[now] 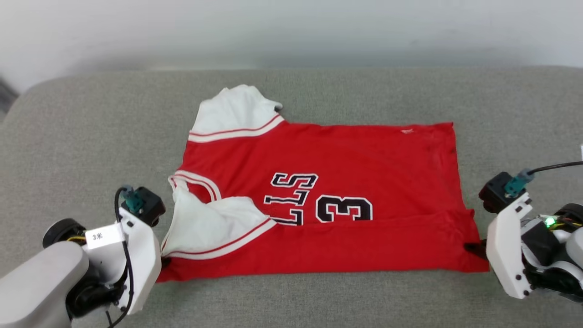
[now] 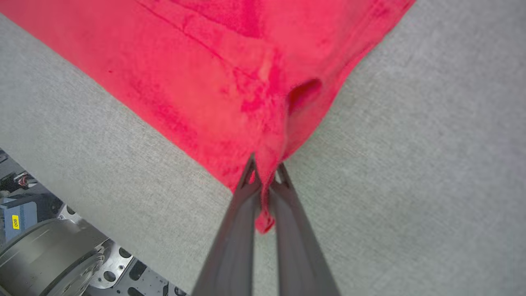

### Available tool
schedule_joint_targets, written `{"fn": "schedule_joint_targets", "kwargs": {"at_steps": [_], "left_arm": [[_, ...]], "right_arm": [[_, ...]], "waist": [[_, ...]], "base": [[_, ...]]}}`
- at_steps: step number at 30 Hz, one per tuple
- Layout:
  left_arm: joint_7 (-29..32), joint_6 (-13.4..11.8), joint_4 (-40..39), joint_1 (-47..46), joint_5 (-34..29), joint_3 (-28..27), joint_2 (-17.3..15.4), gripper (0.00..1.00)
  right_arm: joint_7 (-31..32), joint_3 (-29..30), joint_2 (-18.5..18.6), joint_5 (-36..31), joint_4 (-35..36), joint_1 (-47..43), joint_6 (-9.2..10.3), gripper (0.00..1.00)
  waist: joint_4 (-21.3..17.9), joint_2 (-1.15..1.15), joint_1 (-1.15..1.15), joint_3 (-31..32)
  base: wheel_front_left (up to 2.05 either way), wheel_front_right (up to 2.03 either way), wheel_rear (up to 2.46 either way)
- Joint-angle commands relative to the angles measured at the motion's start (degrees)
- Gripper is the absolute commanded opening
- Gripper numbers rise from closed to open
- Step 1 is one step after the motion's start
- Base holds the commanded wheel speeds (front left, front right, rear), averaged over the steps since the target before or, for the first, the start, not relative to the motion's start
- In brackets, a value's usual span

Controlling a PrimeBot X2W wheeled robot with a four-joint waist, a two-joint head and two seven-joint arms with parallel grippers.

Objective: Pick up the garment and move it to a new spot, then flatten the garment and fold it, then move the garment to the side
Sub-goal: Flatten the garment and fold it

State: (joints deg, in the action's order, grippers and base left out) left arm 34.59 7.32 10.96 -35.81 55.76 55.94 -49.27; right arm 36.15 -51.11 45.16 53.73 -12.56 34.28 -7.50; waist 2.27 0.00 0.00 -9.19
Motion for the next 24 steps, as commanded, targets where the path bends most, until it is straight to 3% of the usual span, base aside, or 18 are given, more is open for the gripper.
{"fn": "schedule_joint_targets", "kwargs": {"at_steps": [1,7,11,21,23,24], "left_arm": [[-0.04,-0.35,-0.59,1.48,0.41,0.21,-0.73,0.00],[0.17,-1.88,-5.82,5.97,2.45,0.70,-3.82,0.00],[-0.54,-3.44,-8.51,9.16,3.34,1.42,-4.98,0.00],[-2.56,-4.99,-5.59,12.97,4.15,2.45,-3.13,0.00],[-3.36,-5.05,-5.30,12.17,3.59,1.94,-3.25,1.00],[-3.63,-5.00,-5.43,11.78,3.60,1.72,-3.38,1.00]], "right_arm": [[-0.54,-0.36,1.02,0.42,1.01,-0.27,0.02,0.00],[-2.39,0.23,7.03,2.41,5.45,-4.43,0.03,0.00],[-3.05,1.32,8.93,3.58,6.56,-8.75,0.03,0.00],[-5.04,2.98,4.69,1.85,1.39,-16.36,0.03,0.00],[-6.57,3.64,3.70,0.90,0.50,-16.73,0.04,0.33],[-7.87,4.27,3.25,0.25,0.50,-16.64,0.04,1.00]], "waist": [[-0.23,0.00,0.00,1.87],[-0.28,0.00,0.00,3.87],[-0.25,0.00,0.00,3.80],[-0.38,0.00,0.00,1.60],[-0.34,0.00,0.00,1.82],[-0.32,0.00,0.00,2.03]], "base": [[0.00,0.00,0.00],[0.00,0.00,0.00],[0.00,0.00,0.00],[0.00,0.00,0.00],[0.00,0.00,0.00],[0.00,0.00,0.00]]}}
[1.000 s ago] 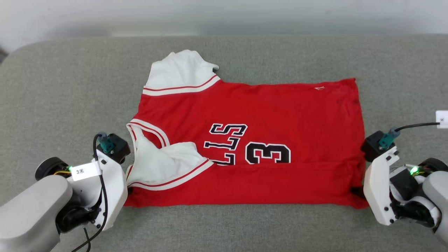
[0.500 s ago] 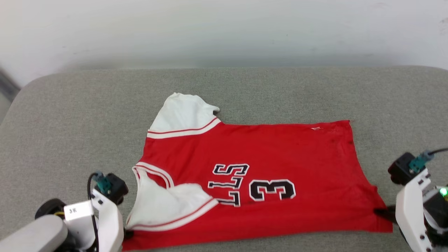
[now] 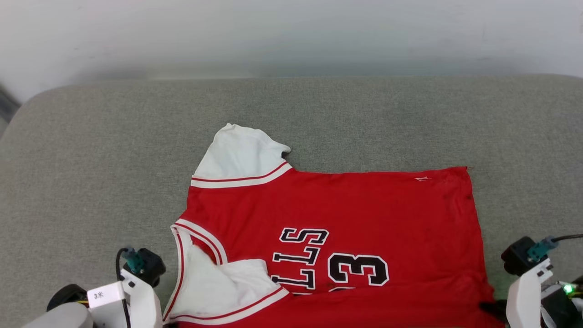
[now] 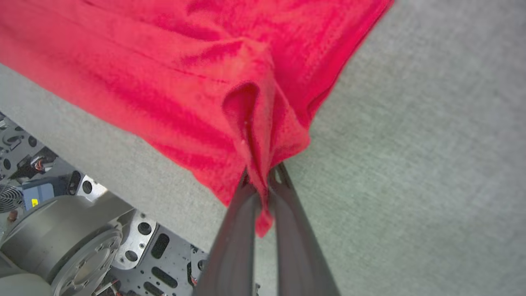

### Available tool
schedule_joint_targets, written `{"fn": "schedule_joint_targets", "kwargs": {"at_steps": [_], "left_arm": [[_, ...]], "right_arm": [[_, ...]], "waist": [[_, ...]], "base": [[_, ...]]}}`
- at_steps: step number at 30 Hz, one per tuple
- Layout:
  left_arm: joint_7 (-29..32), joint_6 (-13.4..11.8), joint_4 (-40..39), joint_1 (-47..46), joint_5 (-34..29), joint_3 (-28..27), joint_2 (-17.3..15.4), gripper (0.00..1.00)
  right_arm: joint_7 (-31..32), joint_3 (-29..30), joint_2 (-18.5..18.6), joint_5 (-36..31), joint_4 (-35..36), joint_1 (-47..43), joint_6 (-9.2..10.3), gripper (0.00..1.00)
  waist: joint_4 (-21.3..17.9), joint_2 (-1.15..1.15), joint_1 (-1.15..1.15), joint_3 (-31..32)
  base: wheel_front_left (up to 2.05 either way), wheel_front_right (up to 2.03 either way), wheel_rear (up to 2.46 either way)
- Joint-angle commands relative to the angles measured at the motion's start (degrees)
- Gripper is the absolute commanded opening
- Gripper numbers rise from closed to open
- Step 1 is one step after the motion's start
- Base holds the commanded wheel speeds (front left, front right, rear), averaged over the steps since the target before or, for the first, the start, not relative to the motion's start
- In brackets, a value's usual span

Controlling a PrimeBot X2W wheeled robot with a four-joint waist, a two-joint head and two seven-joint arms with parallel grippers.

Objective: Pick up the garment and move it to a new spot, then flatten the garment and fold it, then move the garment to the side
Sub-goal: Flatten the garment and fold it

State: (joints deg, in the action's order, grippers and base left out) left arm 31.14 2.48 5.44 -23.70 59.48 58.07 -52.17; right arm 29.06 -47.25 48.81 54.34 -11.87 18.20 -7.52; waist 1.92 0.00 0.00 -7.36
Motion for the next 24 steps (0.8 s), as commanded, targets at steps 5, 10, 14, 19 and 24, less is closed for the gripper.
{"fn": "schedule_joint_targets", "kwargs": {"at_steps": [5,10,14,19,24], "left_arm": [[-2.48,-0.95,-3.02,-2.55,-0.67,-2.88,-2.16,1.00],[-4.43,-2.45,-5.76,-5.71,-1.78,-6.10,-3.94,1.00],[-6.58,-3.83,-6.40,-9.89,-4.70,-8.71,-4.73,1.00],[-7.64,-3.71,-3.77,-16.31,-6.91,-11.27,-3.07,1.00],[-5.49,-2.33,1.33,-24.00,-6.94,-13.19,-0.99,1.00]], "right_arm": [[-6.82,4.11,-1.31,-3.39,1.29,-0.57,0.05,1.00],[-14.00,10.21,-2.91,-7.51,2.67,-0.39,0.05,1.00],[-21.23,18.96,-6.96,-13.50,3.95,-1.11,0.05,1.00],[-27.99,30.80,-14.70,-22.82,7.61,-3.78,0.05,1.00],[-31.43,40.26,-22.95,-31.98,14.80,-7.42,0.04,1.00]], "waist": [[-0.08,0.00,0.00,1.56],[-0.38,0.00,0.00,1.96],[-1.32,0.00,0.00,0.87],[-2.81,0.00,0.00,-2.19],[-4.77,0.00,0.00,-7.07]], "base": [[0.00,0.00,0.00],[0.00,0.00,0.00],[0.00,0.00,0.00],[0.00,0.00,0.00],[0.00,0.00,0.00]]}}
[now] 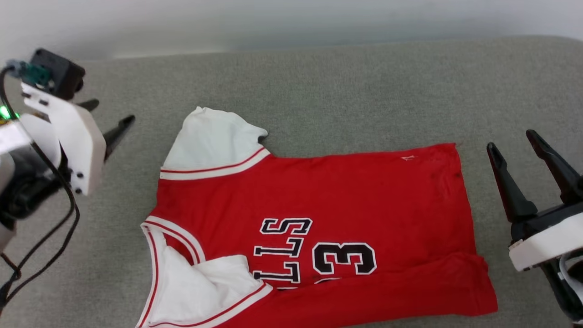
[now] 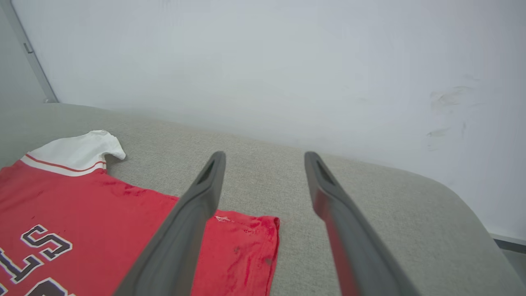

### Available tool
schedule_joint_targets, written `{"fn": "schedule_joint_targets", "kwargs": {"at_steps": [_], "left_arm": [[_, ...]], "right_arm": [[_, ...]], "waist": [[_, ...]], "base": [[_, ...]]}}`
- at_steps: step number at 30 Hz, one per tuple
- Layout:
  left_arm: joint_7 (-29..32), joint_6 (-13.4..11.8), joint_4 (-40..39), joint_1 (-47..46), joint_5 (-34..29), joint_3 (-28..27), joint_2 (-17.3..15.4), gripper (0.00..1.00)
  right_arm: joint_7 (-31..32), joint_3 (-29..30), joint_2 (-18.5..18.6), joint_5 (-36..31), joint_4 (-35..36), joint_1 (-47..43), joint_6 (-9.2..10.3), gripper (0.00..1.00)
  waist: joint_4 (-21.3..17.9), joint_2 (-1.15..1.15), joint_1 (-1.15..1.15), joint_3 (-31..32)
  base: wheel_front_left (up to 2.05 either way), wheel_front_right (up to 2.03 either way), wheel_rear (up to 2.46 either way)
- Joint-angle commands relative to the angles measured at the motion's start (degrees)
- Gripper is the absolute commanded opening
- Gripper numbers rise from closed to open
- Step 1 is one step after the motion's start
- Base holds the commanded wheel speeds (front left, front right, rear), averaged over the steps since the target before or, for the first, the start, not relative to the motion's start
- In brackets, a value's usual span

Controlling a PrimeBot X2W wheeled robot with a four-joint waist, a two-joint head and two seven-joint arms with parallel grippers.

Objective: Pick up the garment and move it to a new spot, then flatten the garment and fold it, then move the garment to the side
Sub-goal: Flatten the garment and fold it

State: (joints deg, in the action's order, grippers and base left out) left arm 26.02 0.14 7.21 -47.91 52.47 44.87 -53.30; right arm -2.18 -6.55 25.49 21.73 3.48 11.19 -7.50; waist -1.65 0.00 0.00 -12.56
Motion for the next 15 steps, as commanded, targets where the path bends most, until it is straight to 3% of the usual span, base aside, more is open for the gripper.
{"fn": "schedule_joint_targets", "kwargs": {"at_steps": [1,7,15], "left_arm": [[0.50,0.23,0.68,-1.44,0.38,-0.42,0.50,1.00],[7.11,2.17,6.85,-11.74,1.87,-1.70,3.57,1.00],[21.07,4.52,13.53,-21.73,2.16,1.61,6.07,1.00]], "right_arm": [[-0.36,0.61,-1.14,-0.70,0.97,-1.22,0.02,1.00],[-0.29,3.47,-6.67,-5.58,7.33,-2.86,0.02,1.00],[0.03,1.63,-8.63,-7.60,10.05,0.67,0.02,1.00]], "waist": [[-1.75,0.00,0.00,-3.01],[-4.54,0.00,0.00,-9.47],[-8.16,0.00,0.00,-16.87]], "base": [[0.00,0.00,0.00],[0.00,0.00,0.00],[0.00,0.00,0.00]]}}
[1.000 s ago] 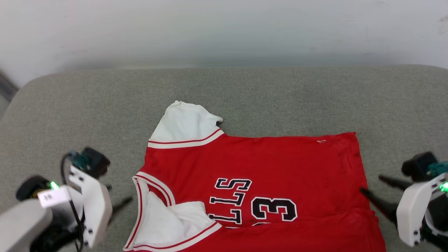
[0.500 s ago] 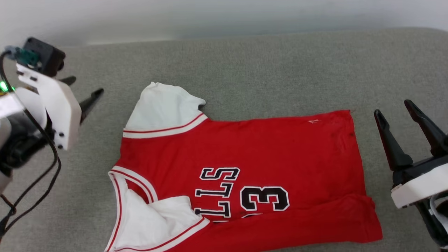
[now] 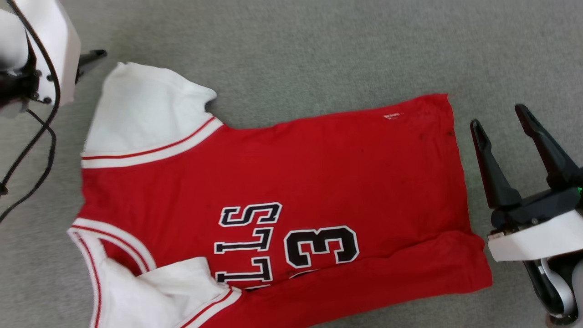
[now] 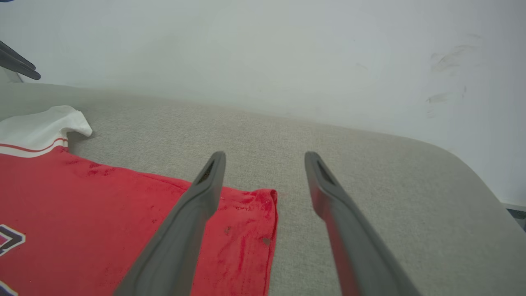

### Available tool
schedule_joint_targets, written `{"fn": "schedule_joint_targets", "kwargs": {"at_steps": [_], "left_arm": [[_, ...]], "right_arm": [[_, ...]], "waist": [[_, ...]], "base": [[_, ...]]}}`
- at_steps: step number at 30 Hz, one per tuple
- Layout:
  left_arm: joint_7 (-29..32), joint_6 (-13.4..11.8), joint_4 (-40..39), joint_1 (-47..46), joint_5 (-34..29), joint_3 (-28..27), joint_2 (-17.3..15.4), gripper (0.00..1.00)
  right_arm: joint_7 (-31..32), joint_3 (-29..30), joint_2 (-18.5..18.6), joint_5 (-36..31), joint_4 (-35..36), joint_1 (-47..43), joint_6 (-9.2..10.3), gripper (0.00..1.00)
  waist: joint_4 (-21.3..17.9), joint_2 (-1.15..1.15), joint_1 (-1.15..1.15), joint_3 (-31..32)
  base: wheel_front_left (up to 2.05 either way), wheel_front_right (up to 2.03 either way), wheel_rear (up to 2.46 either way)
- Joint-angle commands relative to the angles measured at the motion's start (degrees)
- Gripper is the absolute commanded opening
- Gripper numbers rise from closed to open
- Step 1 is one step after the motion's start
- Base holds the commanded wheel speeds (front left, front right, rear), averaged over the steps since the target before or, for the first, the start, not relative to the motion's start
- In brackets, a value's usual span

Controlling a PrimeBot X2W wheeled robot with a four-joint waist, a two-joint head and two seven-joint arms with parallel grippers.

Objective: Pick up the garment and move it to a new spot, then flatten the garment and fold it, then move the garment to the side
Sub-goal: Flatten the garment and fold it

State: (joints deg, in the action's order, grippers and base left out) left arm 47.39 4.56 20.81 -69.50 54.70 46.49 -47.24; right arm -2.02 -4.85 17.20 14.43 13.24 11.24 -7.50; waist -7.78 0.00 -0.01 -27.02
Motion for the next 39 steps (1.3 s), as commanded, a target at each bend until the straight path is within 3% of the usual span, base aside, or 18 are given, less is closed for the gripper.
{"fn": "schedule_joint_targets", "kwargs": {"at_steps": [1,11,12,13,17,22,26,32,36,39], "left_arm": [[1.20,0.31,0.62,-0.87,-0.19,0.53,0.31,1.00],[8.48,1.84,5.51,-0.23,0.06,5.45,1.30,1.00],[8.17,1.85,5.59,0.06,0.00,5.70,1.29,0.29],[7.83,1.96,5.68,0.33,0.07,5.88,1.26,0.00],[6.12,2.33,5.72,-0.36,-0.24,5.81,0.86,0.00],[2.34,2.65,4.75,-1.23,0.28,5.41,2.54,0.00],[-0.27,2.77,4.13,-0.45,1.09,5.53,3.89,0.00],[-3.29,2.81,1.63,-0.16,1.02,6.77,5.32,0.00],[-4.74,2.85,-0.18,-0.86,1.00,7.68,5.99,0.00],[-6.27,2.86,-1.55,-2.00,1.36,8.45,6.87,0.00]], "right_arm": [[-0.28,-0.30,-0.48,-0.42,0.32,1.02,0.03,1.00],[-0.39,-1.37,0.13,-0.25,-1.73,4.24,0.03,1.00],[-0.23,-1.26,0.33,-0.09,-1.84,4.54,0.03,1.00],[-0.08,-1.12,0.61,-0.04,-2.01,4.87,0.03,1.00],[1.57,-0.87,2.96,-0.35,-1.92,7.52,0.03,1.00],[7.79,-2.27,9.31,0.40,-0.99,13.28,0.03,1.00],[18.35,-7.77,17.03,4.51,-1.93,19.47,0.02,1.00],[39.40,-21.06,27.71,17.32,-5.75,30.59,0.02,1.00],[51.66,-29.08,30.93,25.37,-8.86,37.56,0.03,1.00],[58.54,-35.77,30.37,29.50,-14.07,43.57,0.03,1.00]], "waist": [[-2.36,0.00,0.01,-3.08],[-3.95,0.00,0.01,-5.77],[-3.95,0.00,0.01,-5.69],[-3.87,0.00,0.01,-5.50],[-3.07,0.00,0.01,-3.99],[-0.94,0.00,0.01,-1.08],[1.13,0.00,0.01,0.74],[4.11,0.00,0.01,1.84],[5.94,0.00,0.01,1.41],[8.04,0.00,0.01,0.11]], "base": [[0.00,0.00,0.00],[0.00,0.00,0.00],[0.00,0.00,0.00],[0.00,0.00,0.00],[0.00,0.00,0.00],[0.00,0.00,0.00],[0.00,0.00,0.00],[0.00,0.00,0.00],[0.00,0.00,0.00],[0.00,0.00,0.00]]}}
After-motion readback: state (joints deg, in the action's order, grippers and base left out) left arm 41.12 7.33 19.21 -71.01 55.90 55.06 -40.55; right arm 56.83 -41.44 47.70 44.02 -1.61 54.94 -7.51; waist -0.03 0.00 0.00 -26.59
